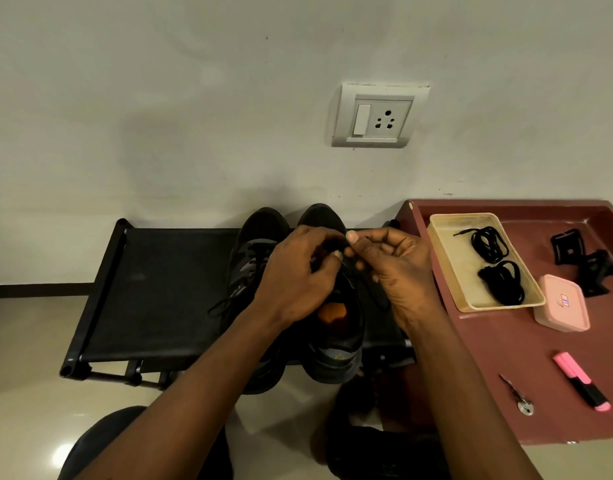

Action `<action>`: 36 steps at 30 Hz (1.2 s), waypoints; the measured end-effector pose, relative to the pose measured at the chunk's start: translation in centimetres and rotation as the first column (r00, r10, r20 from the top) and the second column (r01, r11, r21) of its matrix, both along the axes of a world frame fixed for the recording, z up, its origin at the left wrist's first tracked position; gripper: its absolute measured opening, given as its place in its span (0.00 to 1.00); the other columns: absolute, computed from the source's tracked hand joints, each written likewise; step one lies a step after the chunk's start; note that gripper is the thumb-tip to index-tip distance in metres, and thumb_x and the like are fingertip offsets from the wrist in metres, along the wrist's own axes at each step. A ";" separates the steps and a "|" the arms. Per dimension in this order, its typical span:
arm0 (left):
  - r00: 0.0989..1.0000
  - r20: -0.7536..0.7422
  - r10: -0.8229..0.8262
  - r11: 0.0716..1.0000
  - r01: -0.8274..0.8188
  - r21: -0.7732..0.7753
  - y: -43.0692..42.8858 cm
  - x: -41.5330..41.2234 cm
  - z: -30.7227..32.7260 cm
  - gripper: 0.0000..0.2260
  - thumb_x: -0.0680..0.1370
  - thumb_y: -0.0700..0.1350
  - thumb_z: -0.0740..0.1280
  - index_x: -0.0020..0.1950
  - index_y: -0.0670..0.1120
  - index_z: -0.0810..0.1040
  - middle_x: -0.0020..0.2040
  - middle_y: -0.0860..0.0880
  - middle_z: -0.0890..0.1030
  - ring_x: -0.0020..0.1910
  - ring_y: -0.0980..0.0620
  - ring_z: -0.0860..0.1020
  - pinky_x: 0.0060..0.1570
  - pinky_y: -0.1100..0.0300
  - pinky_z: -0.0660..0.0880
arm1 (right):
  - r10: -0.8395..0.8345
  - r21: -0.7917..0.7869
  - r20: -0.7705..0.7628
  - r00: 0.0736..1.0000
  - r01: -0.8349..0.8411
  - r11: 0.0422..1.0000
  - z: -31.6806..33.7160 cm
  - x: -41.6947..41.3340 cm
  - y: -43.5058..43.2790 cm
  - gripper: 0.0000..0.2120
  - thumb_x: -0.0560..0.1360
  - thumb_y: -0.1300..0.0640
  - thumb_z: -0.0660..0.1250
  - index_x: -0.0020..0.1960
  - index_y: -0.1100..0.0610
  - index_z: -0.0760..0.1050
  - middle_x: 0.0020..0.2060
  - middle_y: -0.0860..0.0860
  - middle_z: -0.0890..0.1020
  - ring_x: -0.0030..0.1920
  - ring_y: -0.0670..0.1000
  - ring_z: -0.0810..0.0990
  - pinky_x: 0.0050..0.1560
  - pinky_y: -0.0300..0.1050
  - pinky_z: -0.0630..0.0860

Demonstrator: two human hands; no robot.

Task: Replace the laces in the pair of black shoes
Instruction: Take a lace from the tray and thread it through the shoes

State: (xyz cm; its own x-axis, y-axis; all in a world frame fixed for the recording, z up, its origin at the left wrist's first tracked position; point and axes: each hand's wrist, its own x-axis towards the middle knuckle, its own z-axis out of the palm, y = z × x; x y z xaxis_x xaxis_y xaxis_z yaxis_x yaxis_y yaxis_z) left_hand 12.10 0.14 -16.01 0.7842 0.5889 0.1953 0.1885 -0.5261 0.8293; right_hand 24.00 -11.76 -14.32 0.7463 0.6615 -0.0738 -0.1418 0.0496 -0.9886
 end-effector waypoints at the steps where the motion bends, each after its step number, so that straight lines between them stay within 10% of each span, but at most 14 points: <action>1: 0.998 0.027 -0.051 0.998 0.053 -0.046 0.0 0.0 0.0 0.14 0.79 0.51 0.67 0.64 0.54 0.81 0.56 0.57 0.81 0.55 0.59 0.79 0.56 0.57 0.78 | -0.010 0.001 -0.009 1.000 0.010 1.000 0.0 0.0 0.1 0.11 0.70 0.55 0.78 0.49 0.61 0.85 0.38 0.56 0.87 0.34 0.44 0.83 0.32 0.33 0.76; 8: 0.989 0.115 -0.090 0.970 0.113 -0.215 0.2 0.1 -0.5 0.16 0.79 0.40 0.72 0.66 0.51 0.79 0.48 0.51 0.85 0.47 0.52 0.85 0.49 0.51 0.84 | -0.079 -0.004 -0.068 0.995 0.079 0.997 -0.2 -0.3 0.2 0.08 0.75 0.58 0.76 0.49 0.63 0.84 0.35 0.55 0.86 0.32 0.45 0.82 0.31 0.34 0.76; 15: 0.916 0.378 -0.134 0.641 0.371 -0.672 1.6 -0.7 0.3 0.14 0.80 0.30 0.63 0.55 0.44 0.84 0.48 0.41 0.85 0.44 0.49 0.84 0.40 0.62 0.79 | -0.117 -0.050 -0.118 0.986 0.111 0.993 -0.4 -0.1 0.7 0.13 0.77 0.57 0.75 0.53 0.67 0.83 0.41 0.58 0.87 0.39 0.52 0.86 0.42 0.42 0.83; 25: 0.967 0.232 -0.102 0.981 0.136 -0.135 1.5 -0.9 -0.6 0.08 0.76 0.37 0.76 0.54 0.44 0.86 0.49 0.53 0.87 0.48 0.53 0.86 0.50 0.58 0.83 | -0.116 -0.141 -0.060 0.991 0.107 0.984 -1.1 0.9 0.7 0.11 0.77 0.50 0.75 0.46 0.58 0.84 0.37 0.53 0.86 0.36 0.46 0.82 0.33 0.35 0.75; 30: 0.974 0.224 -0.041 0.966 0.095 -0.238 1.8 -1.1 -0.6 0.02 0.79 0.43 0.74 0.51 0.46 0.83 0.41 0.49 0.87 0.38 0.50 0.87 0.38 0.59 0.83 | -0.124 -0.158 -0.050 0.991 0.115 0.981 -1.2 1.2 0.5 0.11 0.76 0.49 0.76 0.45 0.58 0.83 0.36 0.53 0.86 0.35 0.45 0.82 0.33 0.35 0.76; 36: 0.955 0.254 0.151 0.954 -0.074 -0.290 2.8 -1.3 -0.4 0.13 0.83 0.54 0.66 0.50 0.45 0.78 0.47 0.46 0.85 0.49 0.45 0.84 0.51 0.45 0.82 | -0.251 -0.177 -0.031 0.967 0.242 0.954 -1.4 2.1 -0.1 0.08 0.77 0.51 0.75 0.43 0.55 0.83 0.35 0.50 0.86 0.35 0.45 0.82 0.34 0.36 0.77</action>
